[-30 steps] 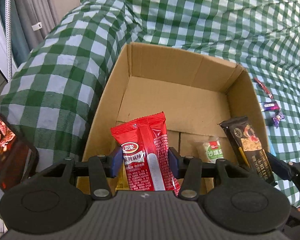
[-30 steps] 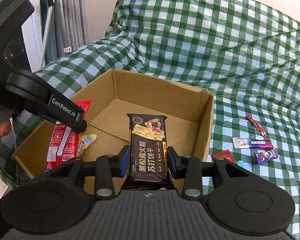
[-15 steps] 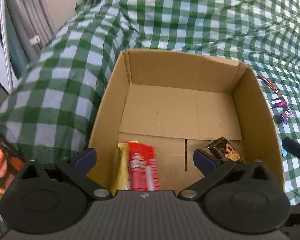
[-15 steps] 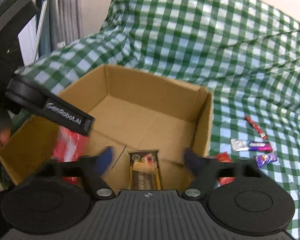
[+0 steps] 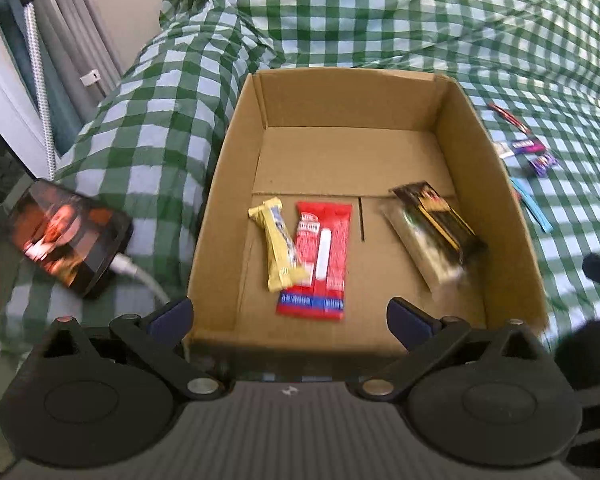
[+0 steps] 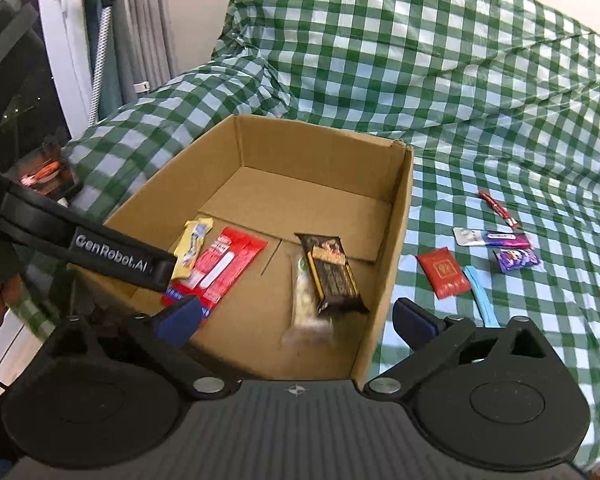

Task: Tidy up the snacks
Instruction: 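Open both tools to drop the red packet and biscuit pack into the box, then lift both tools away from the box toward the loose snacks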

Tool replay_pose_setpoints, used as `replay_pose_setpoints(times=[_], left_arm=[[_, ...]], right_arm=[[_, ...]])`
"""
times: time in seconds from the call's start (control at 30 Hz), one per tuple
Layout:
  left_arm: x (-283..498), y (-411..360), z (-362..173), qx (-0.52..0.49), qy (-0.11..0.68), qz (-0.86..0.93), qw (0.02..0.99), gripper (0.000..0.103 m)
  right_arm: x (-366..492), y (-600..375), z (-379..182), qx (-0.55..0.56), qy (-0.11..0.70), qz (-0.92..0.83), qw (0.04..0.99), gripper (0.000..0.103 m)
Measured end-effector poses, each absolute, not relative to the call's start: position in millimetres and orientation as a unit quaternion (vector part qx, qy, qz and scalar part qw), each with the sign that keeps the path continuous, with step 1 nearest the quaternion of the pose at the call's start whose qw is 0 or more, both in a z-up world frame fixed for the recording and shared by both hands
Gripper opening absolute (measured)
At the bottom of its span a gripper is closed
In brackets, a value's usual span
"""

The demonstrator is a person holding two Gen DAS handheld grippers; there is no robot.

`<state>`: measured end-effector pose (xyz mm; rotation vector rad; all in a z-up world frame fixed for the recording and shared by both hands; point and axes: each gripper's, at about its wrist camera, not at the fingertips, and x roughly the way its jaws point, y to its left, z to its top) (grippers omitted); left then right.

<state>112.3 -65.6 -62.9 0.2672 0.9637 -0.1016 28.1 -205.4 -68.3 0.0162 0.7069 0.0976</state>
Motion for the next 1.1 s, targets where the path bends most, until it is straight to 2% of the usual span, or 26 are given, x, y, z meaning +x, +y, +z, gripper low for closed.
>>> replay_pose_setpoints(times=[0.6, 1.1], left_arm=[[13, -51, -23, 0.110, 0.386, -0.032, 0.915, 0.103], [-29, -52, -1, 0.100, 0.359, -0.036, 0.927, 0.103]], right_arm=[[-61, -185, -33, -0.002, 0.283, 0.029, 0.959, 0.102], [-106, -182, -18, -0.003, 0.240, 0.017, 0.971, 0.102]])
